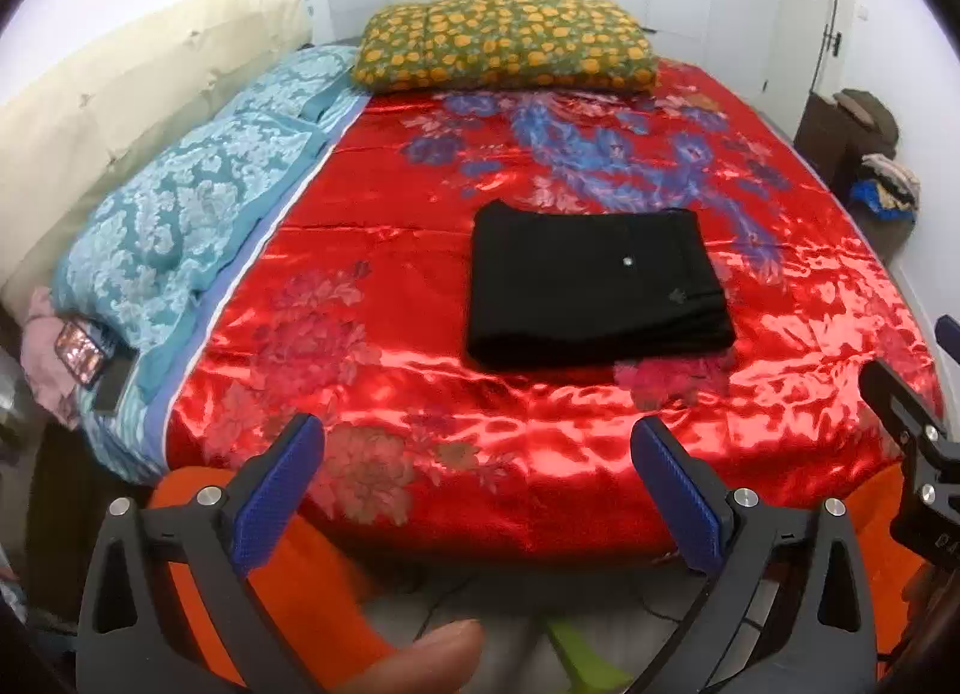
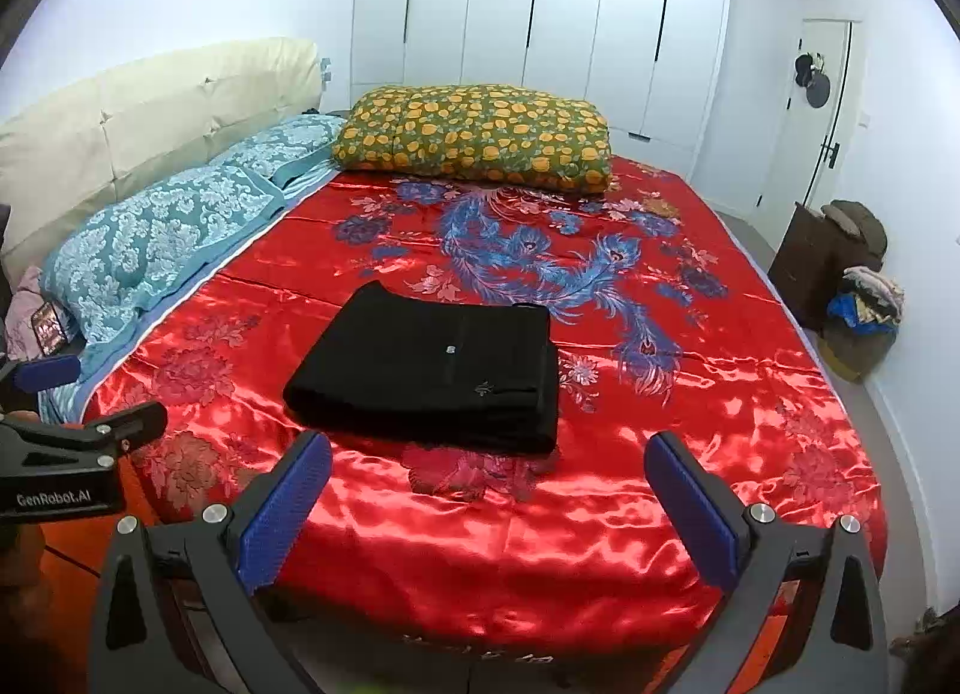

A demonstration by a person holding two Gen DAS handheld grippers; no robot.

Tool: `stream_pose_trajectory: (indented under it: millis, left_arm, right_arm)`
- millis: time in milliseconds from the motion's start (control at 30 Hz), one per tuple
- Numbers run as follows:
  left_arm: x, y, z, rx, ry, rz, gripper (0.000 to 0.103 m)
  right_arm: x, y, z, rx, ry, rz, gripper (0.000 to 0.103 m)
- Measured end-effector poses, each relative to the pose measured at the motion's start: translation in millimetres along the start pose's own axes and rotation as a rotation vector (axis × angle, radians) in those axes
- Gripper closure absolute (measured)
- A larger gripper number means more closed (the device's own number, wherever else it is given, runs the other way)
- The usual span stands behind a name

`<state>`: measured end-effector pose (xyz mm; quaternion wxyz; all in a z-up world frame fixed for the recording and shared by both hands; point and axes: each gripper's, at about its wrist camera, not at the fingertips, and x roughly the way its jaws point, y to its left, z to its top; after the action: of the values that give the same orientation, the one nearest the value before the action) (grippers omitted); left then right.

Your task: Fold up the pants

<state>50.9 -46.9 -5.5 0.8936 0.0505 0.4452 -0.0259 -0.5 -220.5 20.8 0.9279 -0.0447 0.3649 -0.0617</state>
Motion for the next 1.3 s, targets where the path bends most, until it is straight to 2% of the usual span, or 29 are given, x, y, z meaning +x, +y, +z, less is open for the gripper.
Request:
stream_pose_trajectory:
  millis: [100,300,1033,1200,1300]
  left_arm:
    - [2.0,-0.9,0.5,0.005,0.0,0.024,0.001]
    - [3.5,-3.6,0.9,0.011,0.003,0.024,0.001]
    - [4.9,-11.7,0.3,0.04,0.004,-0.008,0.001]
    - [7.0,-10.0,-0.4,0.023,0.026,-0.043,0.001]
    - [3.9,-13.3,-2.1,0.037,0.006,-0.038,0.001]
  right_arm:
    - [2.2,-0.4,-0.9,-0.001,0.007,-0.002,0.0]
    - [3.3,-1.1,-3.0,-0.016,0.007,-0.023,0.0]
    - [7.5,0.7,-8.2,-0.029,0.026,-0.013,0.0]
    - [9.7,0.4,-10.4,-0.031,0.031,-0.012,0.0]
    - [9.2,0.2,-10.4,-0.03,0.027,-0.011,0.0]
